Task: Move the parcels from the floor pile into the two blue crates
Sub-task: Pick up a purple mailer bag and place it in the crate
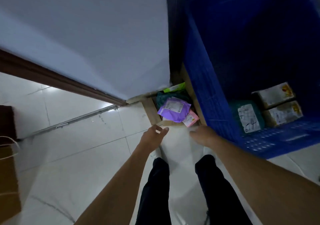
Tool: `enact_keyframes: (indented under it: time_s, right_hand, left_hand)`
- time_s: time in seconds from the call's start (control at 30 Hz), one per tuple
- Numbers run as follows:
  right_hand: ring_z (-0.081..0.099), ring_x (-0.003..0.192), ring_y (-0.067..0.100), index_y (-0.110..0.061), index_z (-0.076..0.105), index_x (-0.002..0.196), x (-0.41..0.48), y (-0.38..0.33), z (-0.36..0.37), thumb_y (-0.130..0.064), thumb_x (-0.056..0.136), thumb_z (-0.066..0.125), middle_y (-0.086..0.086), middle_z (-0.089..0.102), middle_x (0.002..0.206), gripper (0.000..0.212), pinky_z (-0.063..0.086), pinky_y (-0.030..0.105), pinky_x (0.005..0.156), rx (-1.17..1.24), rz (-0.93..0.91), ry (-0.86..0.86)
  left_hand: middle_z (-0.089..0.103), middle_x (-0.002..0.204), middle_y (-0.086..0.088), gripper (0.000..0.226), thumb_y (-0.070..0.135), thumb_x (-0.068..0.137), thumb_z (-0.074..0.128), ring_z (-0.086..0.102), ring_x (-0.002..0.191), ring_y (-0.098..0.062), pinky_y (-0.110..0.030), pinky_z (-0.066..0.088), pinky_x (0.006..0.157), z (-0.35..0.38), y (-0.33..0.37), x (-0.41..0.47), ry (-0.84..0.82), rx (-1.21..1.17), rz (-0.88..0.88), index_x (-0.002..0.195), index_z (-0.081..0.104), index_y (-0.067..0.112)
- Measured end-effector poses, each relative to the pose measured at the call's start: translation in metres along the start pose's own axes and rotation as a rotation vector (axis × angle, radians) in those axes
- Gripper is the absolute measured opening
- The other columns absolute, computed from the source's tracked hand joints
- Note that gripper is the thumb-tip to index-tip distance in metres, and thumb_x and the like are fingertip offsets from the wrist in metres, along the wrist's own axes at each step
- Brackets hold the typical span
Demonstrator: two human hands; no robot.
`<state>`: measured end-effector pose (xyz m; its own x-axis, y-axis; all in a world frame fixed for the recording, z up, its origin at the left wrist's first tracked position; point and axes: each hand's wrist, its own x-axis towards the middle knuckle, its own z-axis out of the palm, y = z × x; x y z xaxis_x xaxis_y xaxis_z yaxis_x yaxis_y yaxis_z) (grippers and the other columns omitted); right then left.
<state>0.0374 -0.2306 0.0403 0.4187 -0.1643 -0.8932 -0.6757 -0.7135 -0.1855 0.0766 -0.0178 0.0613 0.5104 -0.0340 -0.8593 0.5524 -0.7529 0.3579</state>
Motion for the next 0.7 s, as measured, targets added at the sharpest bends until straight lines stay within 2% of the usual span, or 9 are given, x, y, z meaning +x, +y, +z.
enact_keyframes:
  time_s: [0.13,0.2,0.27,0.37,0.43,0.5,0.57,0.63,0.7]
  right_hand:
    - [0.06,0.093,0.027,-0.011,0.059,0.122,0.077,-0.006,0.038,-0.04,0.095,0.045,0.013,0.064,0.116,0.041,0.048,0.03,0.075,0.047,0.072,0.013]
    - [0.061,0.094,0.028,-0.013,0.056,0.116,0.117,-0.003,0.062,-0.041,0.094,0.046,0.014,0.063,0.112,0.037,0.044,0.029,0.072,0.084,0.101,0.022]
    - [0.063,0.088,0.028,-0.014,0.053,0.099,0.151,-0.001,0.085,-0.044,0.087,0.047,0.015,0.064,0.101,0.032,0.043,0.029,0.069,0.158,0.139,0.026]
    - [0.065,0.085,0.028,-0.016,0.054,0.091,0.207,0.007,0.119,-0.049,0.068,0.042,0.014,0.063,0.091,0.042,0.049,0.034,0.071,0.275,0.193,0.04]
    - [0.068,0.085,0.029,-0.014,0.061,0.095,0.245,0.019,0.139,-0.054,0.066,0.044,0.015,0.067,0.095,0.053,0.051,0.035,0.072,0.383,0.225,0.05]
    - [0.068,0.071,0.027,-0.011,0.066,0.097,0.252,0.01,0.142,-0.06,0.065,0.053,0.012,0.07,0.09,0.06,0.047,0.03,0.061,0.55,0.285,0.092]
    - [0.064,0.056,0.021,-0.007,0.066,0.1,0.261,-0.001,0.14,-0.049,0.079,0.059,0.01,0.07,0.082,0.047,0.047,0.024,0.052,0.67,0.329,0.115]
    - [0.064,0.055,0.021,-0.004,0.066,0.1,0.278,-0.004,0.142,-0.032,0.088,0.056,0.011,0.069,0.078,0.032,0.052,0.028,0.056,0.743,0.344,0.137]
    - [0.063,0.056,0.022,-0.001,0.064,0.101,0.293,-0.004,0.144,-0.025,0.091,0.053,0.013,0.069,0.08,0.028,0.053,0.031,0.059,0.805,0.363,0.166]
  left_hand:
    - [0.067,0.101,0.001,0.044,0.063,0.091,0.053,0.062,0.094,-0.021,-0.028,0.045,0.075,0.01,-0.027,0.077,-0.041,0.062,0.007,0.109,0.063,0.024]
    - [0.065,0.099,0.001,0.043,0.061,0.093,0.051,0.062,0.098,-0.022,-0.028,0.043,0.078,0.019,-0.044,0.118,-0.051,0.086,0.017,0.112,0.063,0.024]
    - [0.069,0.103,-0.001,0.041,0.062,0.093,0.05,0.065,0.102,-0.024,-0.031,0.049,0.086,0.03,-0.064,0.158,-0.061,0.065,0.009,0.109,0.063,0.027]
    - [0.072,0.108,-0.009,0.027,0.056,0.091,0.057,0.068,0.103,-0.03,-0.04,0.052,0.097,0.045,-0.092,0.211,-0.066,0.002,-0.019,0.092,0.063,0.03]
    - [0.072,0.107,-0.015,0.023,0.051,0.081,0.062,0.068,0.102,-0.035,-0.045,0.053,0.097,0.057,-0.104,0.241,-0.065,-0.066,-0.044,0.083,0.064,0.028]
    - [0.072,0.107,-0.017,0.028,0.052,0.07,0.058,0.069,0.101,-0.037,-0.046,0.053,0.097,0.067,-0.11,0.262,-0.063,-0.123,-0.06,0.08,0.065,0.027]
    - [0.072,0.108,-0.016,0.029,0.052,0.067,0.056,0.068,0.103,-0.038,-0.047,0.053,0.098,0.075,-0.111,0.275,-0.07,-0.146,-0.059,0.079,0.065,0.027]
    - [0.072,0.107,-0.016,0.027,0.051,0.068,0.056,0.067,0.103,-0.038,-0.048,0.052,0.098,0.082,-0.11,0.288,-0.071,-0.163,-0.051,0.077,0.065,0.027]
    - [0.072,0.107,-0.014,0.025,0.05,0.07,0.055,0.068,0.102,-0.037,-0.047,0.053,0.098,0.086,-0.109,0.299,-0.079,-0.157,-0.056,0.079,0.063,0.028]
